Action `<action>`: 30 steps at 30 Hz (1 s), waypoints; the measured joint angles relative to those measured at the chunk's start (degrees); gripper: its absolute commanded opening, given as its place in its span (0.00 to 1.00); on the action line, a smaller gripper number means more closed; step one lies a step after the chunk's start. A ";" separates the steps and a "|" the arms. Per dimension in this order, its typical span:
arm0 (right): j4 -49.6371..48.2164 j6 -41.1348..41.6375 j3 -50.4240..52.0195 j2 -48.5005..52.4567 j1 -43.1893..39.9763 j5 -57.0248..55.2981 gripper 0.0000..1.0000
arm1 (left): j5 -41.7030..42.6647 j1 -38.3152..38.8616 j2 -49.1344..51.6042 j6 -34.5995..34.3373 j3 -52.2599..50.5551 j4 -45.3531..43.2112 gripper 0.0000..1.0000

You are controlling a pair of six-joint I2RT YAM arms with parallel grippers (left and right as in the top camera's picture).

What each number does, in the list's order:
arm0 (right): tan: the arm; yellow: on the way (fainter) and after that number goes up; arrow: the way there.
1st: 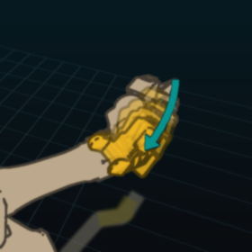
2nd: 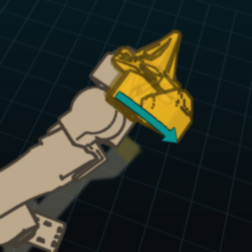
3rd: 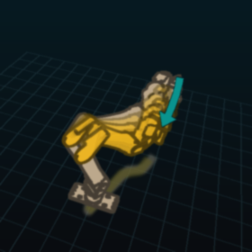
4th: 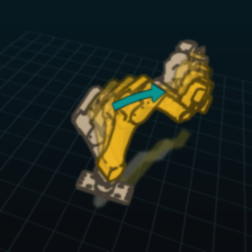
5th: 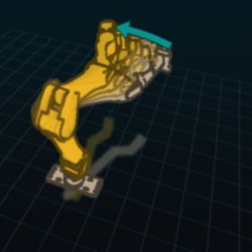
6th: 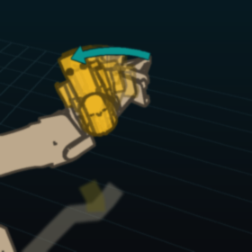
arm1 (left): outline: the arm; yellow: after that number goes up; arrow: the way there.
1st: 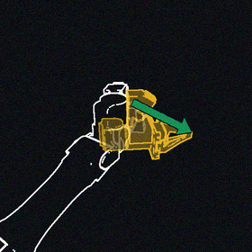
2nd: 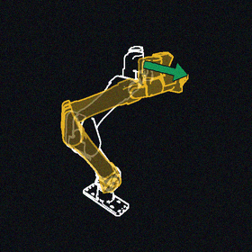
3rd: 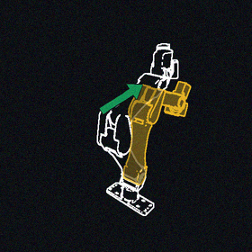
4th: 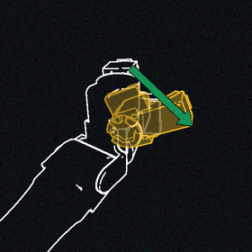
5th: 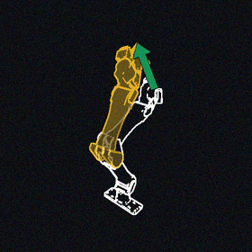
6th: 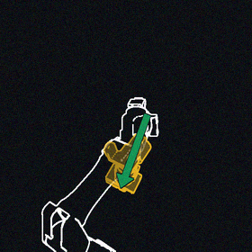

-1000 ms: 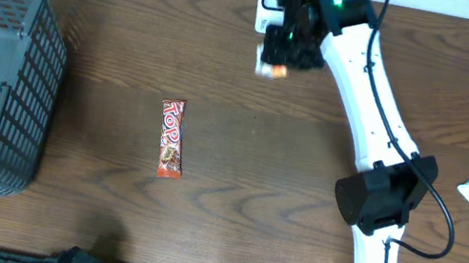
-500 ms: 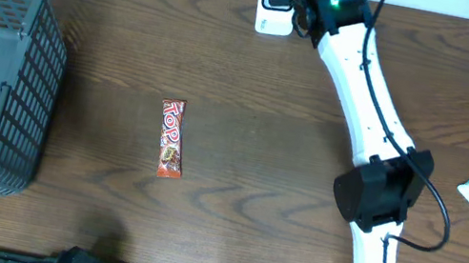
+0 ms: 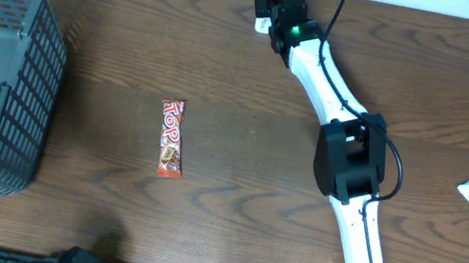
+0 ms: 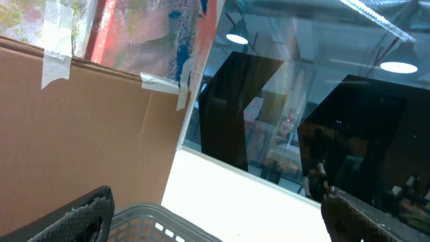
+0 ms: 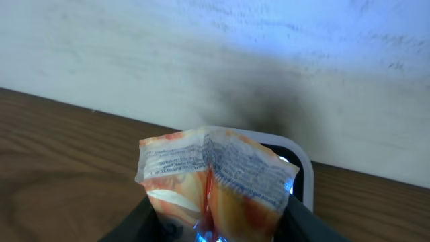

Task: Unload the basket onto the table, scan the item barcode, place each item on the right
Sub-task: 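Hold the Kleenex pack against the scanner window with the right gripper, then carry the Kleenex pack to the right edge and release it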

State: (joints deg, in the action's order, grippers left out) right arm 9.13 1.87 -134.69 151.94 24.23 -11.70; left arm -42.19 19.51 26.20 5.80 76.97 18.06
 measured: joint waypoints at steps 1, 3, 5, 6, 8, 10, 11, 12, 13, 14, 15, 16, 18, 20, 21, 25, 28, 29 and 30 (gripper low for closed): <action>-0.50 -0.04 0.00 0.26 0.00 -0.33 0.40 | 0.00 0.00 0.00 0.00 0.00 0.00 0.98; -0.76 -0.15 0.00 0.28 0.00 -0.72 0.40 | 0.00 0.00 0.00 0.00 0.00 0.00 0.98; -0.98 -0.24 0.00 0.28 -0.02 -1.27 0.40 | 0.00 0.00 0.00 0.00 0.00 -0.02 0.98; -0.96 -0.26 0.00 0.28 -0.07 -1.60 0.40 | 0.00 0.00 0.00 0.00 0.00 0.00 0.98; -0.37 -0.33 0.00 0.28 -0.11 -2.34 0.41 | 0.00 0.00 0.00 0.00 0.00 0.00 0.98; 0.83 -0.46 -0.02 0.24 -0.11 -3.04 0.41 | 0.00 0.00 0.00 0.00 0.00 -0.02 0.98; 1.77 -0.48 -0.04 0.11 -0.11 -3.34 0.41 | 0.00 0.00 0.00 -0.02 0.00 -0.02 0.98; 3.21 -0.48 -0.11 -0.20 -0.11 -3.58 0.40 | 0.00 0.00 0.00 0.00 0.00 -0.02 0.98; 5.16 -0.50 -0.13 -0.68 -0.11 -3.87 0.41 | 0.00 0.00 0.00 0.00 0.00 -0.02 0.98; 7.91 -0.52 -0.13 -1.42 -0.11 -4.31 0.41 | 0.00 0.00 0.00 0.00 0.00 -0.02 0.98; 10.60 -0.61 -0.13 -2.14 -0.17 -4.83 0.41 | 0.00 0.00 0.00 -0.02 0.00 -0.02 0.98; 14.40 -0.68 -0.13 -3.19 -0.31 -5.35 0.41 | 0.00 0.00 0.00 -0.02 0.00 -0.02 0.98; 20.65 -0.76 -0.09 -5.03 -0.59 -6.60 0.41 | 0.00 0.00 0.00 0.00 0.00 0.00 0.98; 28.48 -0.90 -0.02 -7.82 -1.11 -8.37 0.43 | 0.00 0.00 0.00 0.00 0.00 -0.04 0.98; 33.55 -0.94 0.02 -9.66 -1.46 -9.38 0.43 | 0.00 0.00 0.00 0.00 0.00 0.00 0.98; 51.58 -0.11 0.02 -16.59 -3.41 -12.33 0.37 | 0.00 0.00 0.00 0.00 0.00 0.00 0.99; 64.81 1.33 -0.33 -20.85 -6.45 -13.68 0.31 | 0.00 0.00 0.00 0.00 0.00 0.00 0.98; 68.48 1.97 -0.46 -21.62 -7.76 -13.90 0.31 | 0.00 0.00 0.00 -0.02 0.00 -0.04 0.98; 71.63 2.58 -0.50 -22.03 -9.31 -14.05 0.31 | 0.00 0.00 0.00 0.00 0.00 -0.02 0.98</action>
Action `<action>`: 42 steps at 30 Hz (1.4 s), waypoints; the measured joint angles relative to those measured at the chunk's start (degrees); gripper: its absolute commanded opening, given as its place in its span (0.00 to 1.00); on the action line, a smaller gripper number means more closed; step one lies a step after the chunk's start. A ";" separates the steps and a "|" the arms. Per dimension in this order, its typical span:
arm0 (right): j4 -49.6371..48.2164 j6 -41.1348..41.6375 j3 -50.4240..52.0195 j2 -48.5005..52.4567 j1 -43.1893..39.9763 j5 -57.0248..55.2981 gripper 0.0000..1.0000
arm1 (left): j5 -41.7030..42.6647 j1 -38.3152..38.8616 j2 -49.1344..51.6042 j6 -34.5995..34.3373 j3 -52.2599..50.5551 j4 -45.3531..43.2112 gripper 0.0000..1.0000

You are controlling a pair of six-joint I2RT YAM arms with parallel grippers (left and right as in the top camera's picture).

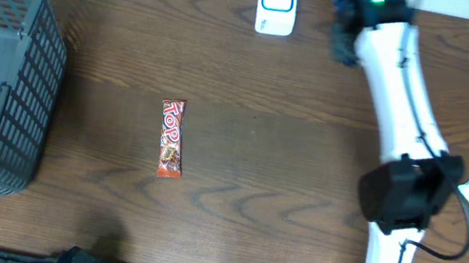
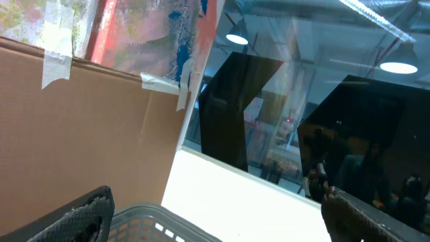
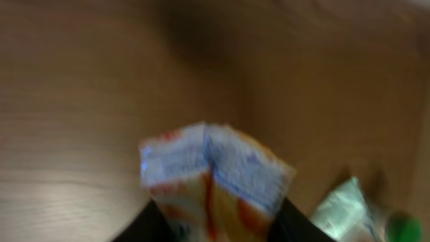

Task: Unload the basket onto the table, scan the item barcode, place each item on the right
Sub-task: 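Carry the Kleenex pack to the right edge and release it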

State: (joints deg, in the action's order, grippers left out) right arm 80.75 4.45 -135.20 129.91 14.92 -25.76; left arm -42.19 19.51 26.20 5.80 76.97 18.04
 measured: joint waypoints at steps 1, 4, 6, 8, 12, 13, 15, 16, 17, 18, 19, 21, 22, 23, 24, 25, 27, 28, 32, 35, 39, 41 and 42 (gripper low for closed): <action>2.60 0.63 0.00 -0.13 -2.03 -0.35 0.32 | 0.00 0.00 0.00 0.00 0.00 0.00 0.98; 5.22 2.01 1.84 0.09 -8.17 -0.94 0.35 | 0.00 0.00 0.00 0.00 0.00 0.02 0.98; 3.39 2.67 4.35 0.17 -12.59 -1.09 0.40 | 0.00 0.00 0.00 0.00 0.00 0.00 0.98; -0.22 2.84 7.23 0.22 -16.94 -1.09 0.40 | 0.00 0.00 0.00 0.00 0.00 0.00 0.98; -10.38 3.26 14.71 0.33 -26.12 -1.05 0.40 | 0.00 0.00 0.00 -0.02 0.00 0.00 0.98; -12.72 3.30 16.55 0.35 -28.20 -0.94 0.40 | 0.00 0.00 0.00 0.00 0.00 0.02 0.98; -16.46 3.48 20.04 0.52 -32.11 -0.35 0.44 | 0.00 0.00 0.00 0.00 0.00 0.00 0.98; -17.73 3.87 21.55 0.68 -33.90 0.33 0.47 | 0.00 0.00 0.00 0.00 0.00 0.00 0.98; -18.91 4.11 23.26 0.87 -35.93 1.29 0.55 | 0.00 0.00 0.00 0.00 0.00 0.00 0.98; -19.28 4.83 24.11 0.98 -37.18 2.05 0.62 | 0.00 0.00 0.00 0.00 0.00 0.00 0.98; -19.43 5.29 24.92 1.11 -38.49 3.43 0.74 | 0.00 0.00 0.00 0.00 0.00 0.00 0.98; -19.58 6.05 25.35 1.29 -40.57 6.08 0.99 | 0.00 0.00 0.00 0.00 0.00 0.00 0.98; -19.54 6.29 25.27 1.29 -41.33 7.58 0.99 | 0.00 0.00 0.00 0.00 0.00 0.00 0.98; -18.78 6.10 24.76 1.29 -41.83 8.72 0.99 | 0.00 0.00 0.00 0.00 0.00 0.02 0.98; -17.64 6.21 23.96 1.29 -42.14 9.81 0.99 | 0.00 0.00 0.00 0.00 0.00 0.02 0.98; -15.30 6.27 21.81 1.40 -42.29 11.08 0.99 | 0.00 0.00 0.00 0.00 0.00 0.00 0.98; -12.48 6.43 18.03 1.46 -42.21 12.20 0.99 | 0.00 0.00 0.00 0.00 0.00 0.02 0.98; -10.80 6.71 15.39 1.53 -41.97 12.66 0.99 | 0.00 0.00 -0.02 -0.02 0.00 -0.02 0.98; -3.34 7.93 2.75 1.05 -40.11 16.39 0.99 | 0.00 0.00 -0.02 0.00 0.00 0.02 0.98; 0.11 8.63 -2.58 -0.83 -37.13 22.23 0.99 | 0.00 0.00 -0.02 0.00 0.00 0.04 0.98; 0.90 9.05 -5.03 -4.76 -29.22 30.49 0.99 | 0.00 0.00 -0.02 0.00 0.00 0.02 0.98; 1.51 9.05 -5.49 -5.86 -23.80 32.68 0.99 | 0.00 0.00 -0.02 -0.02 0.00 0.00 0.98; 1.90 8.98 -5.51 -6.14 -20.87 33.24 0.99 | 0.00 0.00 -0.02 0.00 0.00 0.00 0.98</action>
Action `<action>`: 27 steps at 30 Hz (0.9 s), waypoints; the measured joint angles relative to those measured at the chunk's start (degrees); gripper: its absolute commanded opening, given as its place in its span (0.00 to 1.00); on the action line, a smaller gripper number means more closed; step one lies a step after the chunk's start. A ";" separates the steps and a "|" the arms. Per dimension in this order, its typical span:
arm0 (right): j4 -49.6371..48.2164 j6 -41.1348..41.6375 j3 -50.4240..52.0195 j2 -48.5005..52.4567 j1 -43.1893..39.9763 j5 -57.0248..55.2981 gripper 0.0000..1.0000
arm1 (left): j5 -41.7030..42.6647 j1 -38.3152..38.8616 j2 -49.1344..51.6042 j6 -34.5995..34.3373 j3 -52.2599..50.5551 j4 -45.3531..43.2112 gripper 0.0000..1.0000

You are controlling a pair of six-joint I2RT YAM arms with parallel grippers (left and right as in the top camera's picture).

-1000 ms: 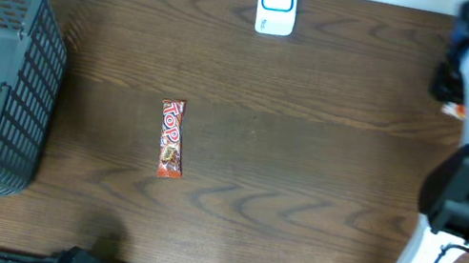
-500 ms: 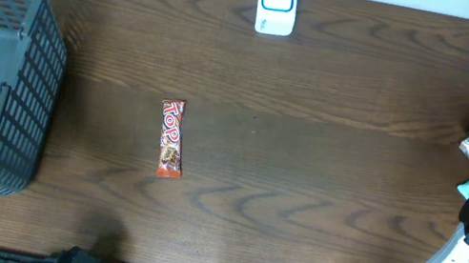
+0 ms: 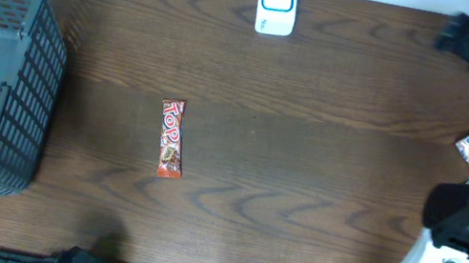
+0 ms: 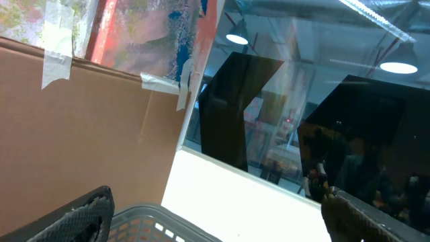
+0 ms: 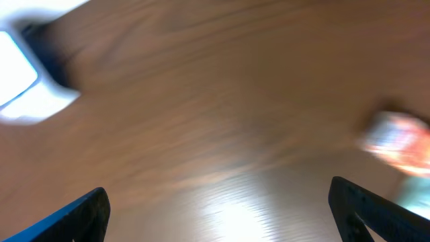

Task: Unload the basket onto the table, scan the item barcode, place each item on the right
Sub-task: 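Carry the Kleenex pack to the right edge and release it, then move the right gripper to the red Top bar and grasp it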

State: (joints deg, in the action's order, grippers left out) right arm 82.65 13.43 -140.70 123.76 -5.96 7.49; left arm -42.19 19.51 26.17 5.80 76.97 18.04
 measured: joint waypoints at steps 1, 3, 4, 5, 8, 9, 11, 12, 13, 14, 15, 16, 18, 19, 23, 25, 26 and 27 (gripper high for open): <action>0.31 -0.07 0.00 -0.04 3.50 0.70 0.99 | 0.00 0.00 0.00 0.00 0.00 0.02 0.98; -0.13 -0.57 0.33 0.02 9.75 -0.15 0.99 | 0.00 0.00 0.00 0.00 0.00 0.00 0.98; -0.46 -0.74 0.70 0.11 12.98 -1.18 0.99 | 0.00 0.00 0.00 0.00 0.00 0.02 0.98; -0.85 -0.92 1.03 0.22 16.17 -2.56 0.99 | 0.00 0.00 0.00 0.00 0.00 0.02 0.98; -1.51 -1.29 2.23 1.05 25.68 -6.43 0.99 | 0.00 0.00 0.00 -0.02 0.00 0.02 0.98; -1.53 -1.31 2.86 1.53 28.72 -7.13 0.99 | 0.00 0.00 0.00 0.00 0.00 0.02 0.98; -1.60 -1.27 4.07 2.80 33.24 -7.19 0.99 | 0.00 0.00 0.00 0.00 0.00 0.00 0.98; -1.77 -1.16 4.66 3.61 35.26 -6.73 0.99 | 0.00 0.00 0.00 0.00 0.00 0.00 0.98; -2.16 -0.94 5.42 4.66 37.42 -5.77 0.99 | 0.00 0.00 0.00 0.00 0.00 0.02 0.98; -2.62 -0.83 6.05 5.62 39.10 -4.92 0.99 | 0.00 0.00 0.00 0.00 0.00 0.02 0.98; -3.23 -0.76 6.67 6.73 40.68 -3.80 0.99 | 0.00 0.00 0.00 0.00 0.00 0.00 0.98; -4.31 -0.61 7.28 8.24 42.58 -2.16 0.96 | 0.00 0.00 0.00 0.00 0.00 0.00 0.98; -5.79 -0.39 7.82 10.91 45.07 0.37 0.89 | 0.00 0.00 0.00 0.00 0.00 0.02 0.98; -6.43 -0.42 7.89 12.20 46.12 1.73 0.86 | 0.00 0.00 0.00 0.00 0.00 0.02 0.98; -7.67 0.28 8.28 16.65 50.01 6.60 0.83 | 0.00 0.00 0.00 0.00 0.00 0.00 0.98; -7.82 1.11 8.63 17.70 51.28 8.44 0.85 | 0.00 0.00 0.00 0.00 0.00 0.02 0.98; -8.00 1.33 8.68 17.84 51.69 9.14 0.85 | 0.00 0.00 0.00 0.00 0.00 0.00 0.98; -8.31 1.53 8.68 17.86 52.02 9.70 0.86 | 0.00 0.00 0.00 0.00 0.00 0.00 0.98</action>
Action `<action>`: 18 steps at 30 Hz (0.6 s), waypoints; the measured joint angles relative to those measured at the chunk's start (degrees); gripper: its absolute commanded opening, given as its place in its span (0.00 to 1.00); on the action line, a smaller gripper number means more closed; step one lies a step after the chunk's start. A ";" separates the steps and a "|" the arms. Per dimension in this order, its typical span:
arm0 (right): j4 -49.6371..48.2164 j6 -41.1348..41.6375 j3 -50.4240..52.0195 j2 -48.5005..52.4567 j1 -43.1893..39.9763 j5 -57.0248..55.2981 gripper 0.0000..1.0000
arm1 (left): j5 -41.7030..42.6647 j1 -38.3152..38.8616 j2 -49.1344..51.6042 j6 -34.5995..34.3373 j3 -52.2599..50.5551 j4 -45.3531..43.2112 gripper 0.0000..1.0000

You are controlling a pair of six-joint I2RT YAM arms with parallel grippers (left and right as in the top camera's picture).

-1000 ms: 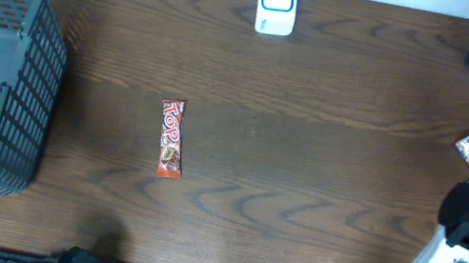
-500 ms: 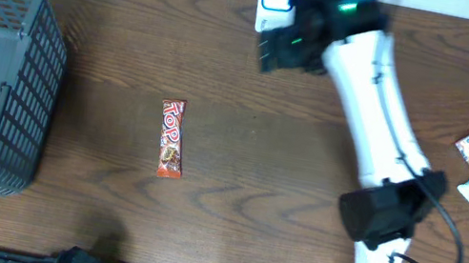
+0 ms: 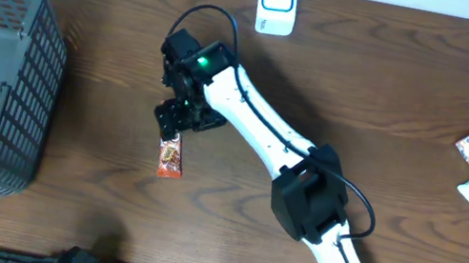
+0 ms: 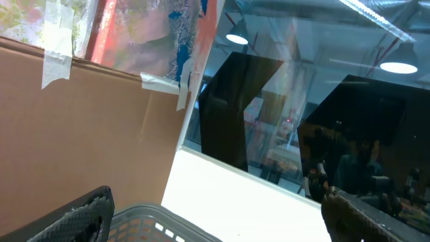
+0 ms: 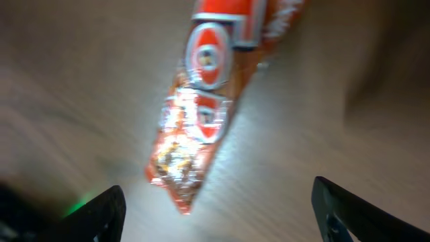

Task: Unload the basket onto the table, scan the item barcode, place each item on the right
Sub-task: 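Move the right gripper to the red Top bar and grasp it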

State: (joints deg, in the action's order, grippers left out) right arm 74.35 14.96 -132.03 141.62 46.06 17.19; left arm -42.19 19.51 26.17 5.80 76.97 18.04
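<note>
A red and orange candy bar (image 3: pixel 170 156) lies on the wooden table left of the middle; its upper end is hidden under my right gripper (image 3: pixel 181 114). The right wrist view shows the bar (image 5: pixel 208 101) close below, blurred, with the right gripper (image 5: pixel 218 215) open and nothing between its fingers (image 5: pixel 101 210). The white scanner (image 3: pixel 276 3) stands at the table's far edge. My left gripper (image 4: pixel 215 228) is open at the near left, looking up over the basket's rim (image 4: pixel 154 218).
A grey mesh basket fills the left side. An orange packet and a white packet lie at the right edge. The right arm (image 3: pixel 263 137) stretches across the table's middle.
My right gripper was open at the far right corner of the table; now it is open over the candy bar left of the middle. The left arm has not moved.
My right gripper held an orange packet in front of the scanner. Then it held the packet right of the scanner. Then the packet lay at the right edge and the gripper was open. Now the gripper is above the candy bar.
</note>
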 measured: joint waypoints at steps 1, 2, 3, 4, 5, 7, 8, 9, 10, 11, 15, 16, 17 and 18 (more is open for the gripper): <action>-0.50 0.50 0.00 0.00 0.31 0.55 0.86 | 0.00 0.00 0.00 0.00 0.00 0.02 0.98; -0.98 1.03 0.00 -0.02 0.48 0.96 0.86 | 0.00 0.00 0.00 0.00 0.00 0.02 0.98; -1.55 1.53 0.00 -0.02 0.57 1.18 0.86 | 0.00 0.00 0.00 0.00 0.00 0.02 0.98; -2.16 2.34 0.00 0.00 0.70 1.31 0.86 | 0.00 0.00 0.00 0.00 0.00 0.02 0.98; -3.15 3.45 0.00 0.02 0.85 1.36 0.86 | 0.00 0.00 0.00 0.00 0.00 0.00 0.98; -5.09 4.68 0.00 0.04 1.03 1.38 0.83 | 0.00 0.00 0.00 0.00 0.00 0.02 0.98; -6.01 5.22 0.00 0.17 1.14 1.42 0.81 | 0.00 0.00 0.00 0.00 0.00 0.00 0.98; -6.84 5.64 0.00 0.46 1.25 1.46 0.78 | 0.00 0.00 0.00 -0.02 0.00 0.00 0.98; -7.23 6.10 0.00 0.74 1.38 1.51 0.77 | 0.00 0.00 0.00 0.00 0.00 0.00 0.98; -7.61 6.51 0.00 1.25 1.49 1.51 0.77 | 0.00 0.00 0.02 0.00 0.00 0.00 0.98; -7.96 7.67 0.00 3.96 1.77 1.05 0.73 | 0.00 0.00 0.00 0.00 0.00 0.02 0.98; -7.91 8.13 0.00 4.33 1.77 0.81 0.72 | 0.00 0.00 0.02 0.00 0.00 0.02 0.98; -7.78 8.50 0.00 4.85 1.77 0.61 0.71 | 0.00 0.00 0.00 0.00 0.00 0.02 0.98; -7.74 8.74 0.00 5.18 1.77 0.37 0.68 | 0.00 0.00 0.00 0.00 0.00 0.00 0.98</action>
State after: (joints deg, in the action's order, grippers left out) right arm 66.61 23.70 -132.03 146.80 47.83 17.56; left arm -42.19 19.51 26.17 5.80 76.97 18.04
